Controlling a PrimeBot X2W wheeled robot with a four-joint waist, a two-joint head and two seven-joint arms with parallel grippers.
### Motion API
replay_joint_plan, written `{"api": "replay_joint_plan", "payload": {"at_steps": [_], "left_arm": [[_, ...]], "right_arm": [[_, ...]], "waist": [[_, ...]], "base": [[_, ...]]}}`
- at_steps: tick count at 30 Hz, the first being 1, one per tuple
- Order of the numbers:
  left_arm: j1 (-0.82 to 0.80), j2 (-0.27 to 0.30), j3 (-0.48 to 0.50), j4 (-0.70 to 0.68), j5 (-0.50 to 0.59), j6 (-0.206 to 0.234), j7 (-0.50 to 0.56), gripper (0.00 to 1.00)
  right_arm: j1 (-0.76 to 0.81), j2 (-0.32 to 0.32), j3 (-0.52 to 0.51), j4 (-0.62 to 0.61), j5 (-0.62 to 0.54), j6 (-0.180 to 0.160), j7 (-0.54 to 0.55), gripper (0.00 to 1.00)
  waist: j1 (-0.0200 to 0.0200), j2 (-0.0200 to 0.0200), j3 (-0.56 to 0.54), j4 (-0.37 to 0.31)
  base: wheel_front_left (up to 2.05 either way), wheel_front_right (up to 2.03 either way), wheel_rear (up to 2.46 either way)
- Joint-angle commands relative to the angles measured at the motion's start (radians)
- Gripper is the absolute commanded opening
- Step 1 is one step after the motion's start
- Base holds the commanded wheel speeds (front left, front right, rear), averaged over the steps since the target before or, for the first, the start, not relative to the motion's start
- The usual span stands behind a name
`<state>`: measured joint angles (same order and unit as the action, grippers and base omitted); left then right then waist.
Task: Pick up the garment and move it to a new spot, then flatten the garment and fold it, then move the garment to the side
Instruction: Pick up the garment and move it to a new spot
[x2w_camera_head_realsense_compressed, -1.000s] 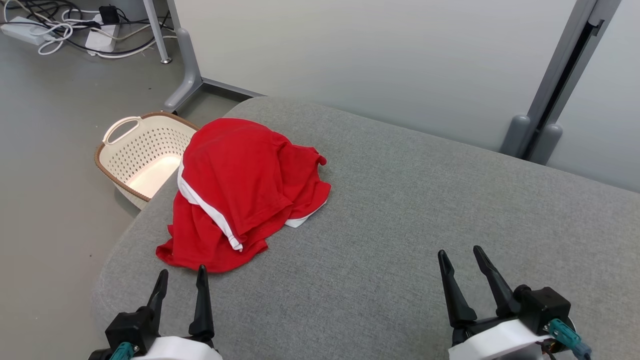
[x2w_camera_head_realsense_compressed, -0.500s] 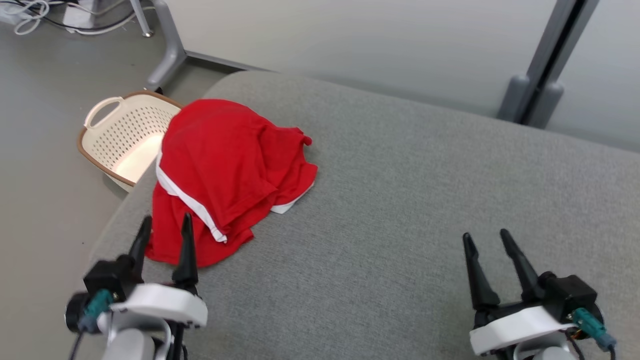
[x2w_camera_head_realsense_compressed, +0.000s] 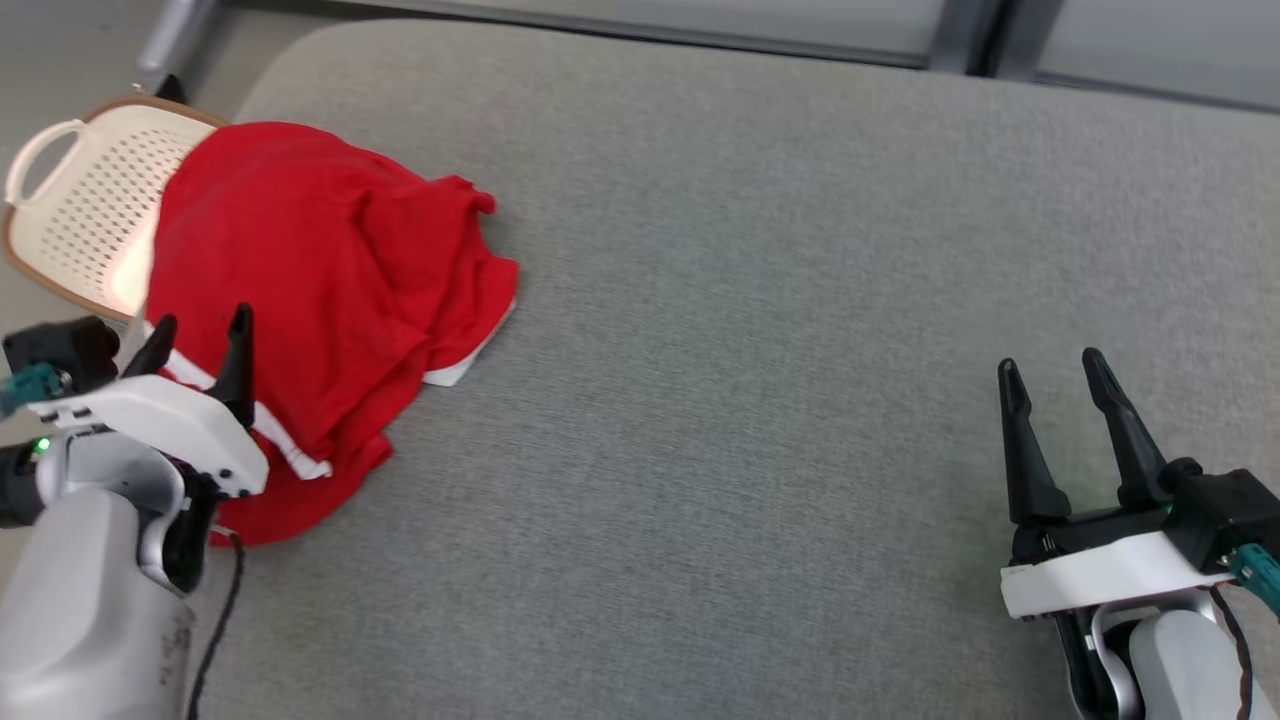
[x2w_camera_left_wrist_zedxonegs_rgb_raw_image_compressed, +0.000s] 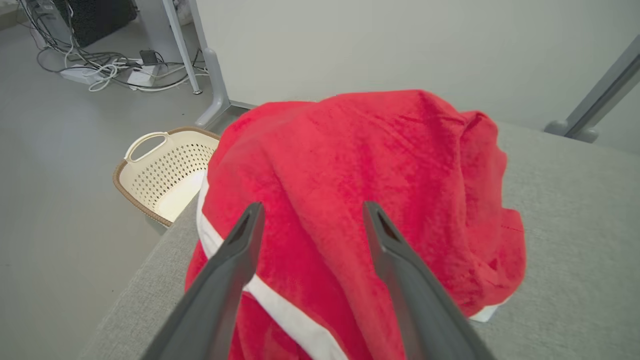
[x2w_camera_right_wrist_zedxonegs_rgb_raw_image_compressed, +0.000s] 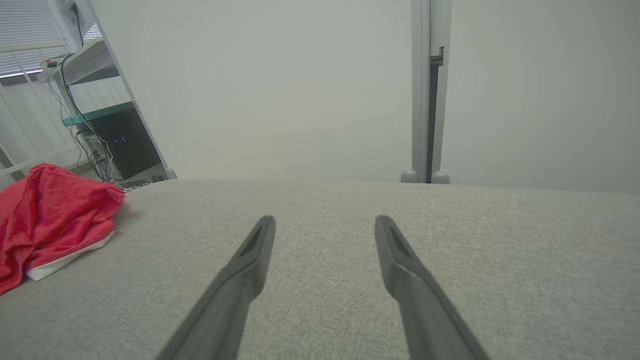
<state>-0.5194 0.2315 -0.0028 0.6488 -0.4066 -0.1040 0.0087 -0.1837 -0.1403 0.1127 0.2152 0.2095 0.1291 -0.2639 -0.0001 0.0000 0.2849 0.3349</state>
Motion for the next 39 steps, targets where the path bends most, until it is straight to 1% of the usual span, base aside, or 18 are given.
{"api": "replay_joint_plan", "payload": {"at_steps": [1, 5, 6, 8, 11, 12, 13, 14, 15, 22, 28, 31, 33, 34, 35, 36, 39], "left_arm": [[-0.042, 0.031, 0.0, 0.042, 0.003, 0.005, 0.036, 1.0], [-0.094, 0.067, 0.012, 0.12, -0.008, 0.009, 0.076, 1.0], [-0.094, 0.067, 0.012, 0.12, -0.008, 0.009, 0.076, 1.0], [-0.11, 0.082, 0.01, 0.156, 0.0, 0.02, 0.084, 1.0], [-0.136, 0.087, 0.019, 0.201, -0.009, 0.036, 0.081, 1.0], [-0.142, 0.084, 0.019, 0.214, -0.016, 0.031, 0.083, 0.94], [-0.147, 0.082, 0.02, 0.229, -0.02, 0.029, 0.086, 0.45], [-0.151, 0.082, 0.019, 0.238, -0.022, 0.026, 0.08, 0.09], [-0.155, 0.083, 0.022, 0.246, -0.025, 0.025, 0.066, 0.0], [-0.165, 0.091, 0.015, 0.269, -0.018, 0.017, -0.023, 0.0], [-0.136, 0.1, 0.002, 0.226, -0.015, 0.009, -0.067, 0.0], [-0.125, 0.105, 0.002, 0.165, -0.021, 0.006, -0.086, 0.0], [-0.122, 0.085, 0.016, 0.104, -0.055, -0.001, -0.096, 0.0], [-0.119, 0.073, 0.021, 0.07, -0.074, -0.005, -0.091, 0.0], [-0.112, 0.077, 0.019, 0.031, -0.072, -0.008, -0.091, 0.0], [-0.104, 0.081, 0.014, -0.01, -0.069, -0.006, -0.093, 0.0], [-0.079, 0.063, 0.007, -0.139, -0.079, -0.001, -0.078, 0.0]], "right_arm": [[-0.013, -0.002, -0.002, -0.01, 0.012, 0.003, -0.001, 1.0], [-0.022, -0.006, -0.004, -0.026, 0.026, 0.003, -0.001, 1.0], [-0.022, -0.006, -0.004, -0.026, 0.026, 0.003, -0.001, 1.0], [-0.023, -0.01, -0.004, -0.03, 0.023, 0.003, -0.001, 1.0], [-0.022, -0.012, -0.01, -0.035, 0.022, 0.003, -0.001, 1.0], [-0.022, -0.011, -0.013, -0.036, 0.023, 0.003, -0.001, 1.0], [-0.022, -0.01, -0.016, -0.038, 0.026, 0.003, -0.001, 1.0], [-0.021, -0.008, -0.017, -0.039, 0.029, 0.003, -0.001, 1.0], [-0.021, -0.007, -0.018, -0.039, 0.031, 0.003, -0.001, 1.0], [-0.012, 0.008, -0.011, -0.021, 0.037, 0.003, -0.001, 1.0], [0.01, 0.033, -0.005, -0.001, 0.048, 0.003, -0.001, 1.0], [0.023, 0.046, 0.0, 0.011, 0.055, 0.003, -0.001, 1.0], [0.03, 0.054, -0.001, 0.016, 0.062, 0.003, -0.001, 1.0], [0.034, 0.058, 0.0, 0.019, 0.065, 0.003, -0.001, 1.0], [0.039, 0.062, 0.002, 0.023, 0.067, 0.003, -0.001, 1.0], [0.041, 0.066, 0.005, 0.026, 0.07, 0.003, -0.001, 1.0], [0.047, 0.073, 0.012, 0.032, 0.072, 0.003, -0.001, 1.0]], "waist": [[0.0001, 0.0, 0.062, -0.057], [0.0001, 0.0, 0.091, -0.085], [0.0001, 0.0, 0.091, -0.085], [0.0001, 0.0, 0.1, -0.096], [0.0001, 0.0, 0.108, -0.105], [0.0001, 0.0, 0.109, -0.107], [0.0001, 0.0, 0.11, -0.109], [0.0001, 0.0, 0.11, -0.11], [0.0001, 0.0, 0.108, -0.111], [0.0001, 0.0, 0.057, -0.107], [0.0001, 0.0, -0.034, -0.101], [0.0001, 0.0, -0.078, -0.1], [0.0001, 0.0, -0.105, -0.1], [0.0001, 0.0, -0.118, -0.101], [0.0001, 0.0, -0.129, -0.103], [0.0001, 0.0, -0.14, -0.106], [0.0001, 0.0, -0.168, -0.119]], "base": [[0.0, 0.0, 0.0], [0.0, 0.0, 0.0], [0.0, 0.0, 0.0], [0.0, 0.0, 0.0], [0.0, 0.0, 0.0], [0.0, 0.0, 0.0], [0.0, 0.0, 0.0], [0.0, 0.0, 0.0], [0.0, 0.0, 0.0], [0.0, 0.0, 0.0], [0.0, 0.0, 0.0], [0.0, 0.0, 0.0], [0.0, 0.0, 0.0], [0.0, 0.0, 0.0], [0.0, 0.0, 0.0], [0.0, 0.0, 0.0], [0.0, 0.0, 0.0]]}}
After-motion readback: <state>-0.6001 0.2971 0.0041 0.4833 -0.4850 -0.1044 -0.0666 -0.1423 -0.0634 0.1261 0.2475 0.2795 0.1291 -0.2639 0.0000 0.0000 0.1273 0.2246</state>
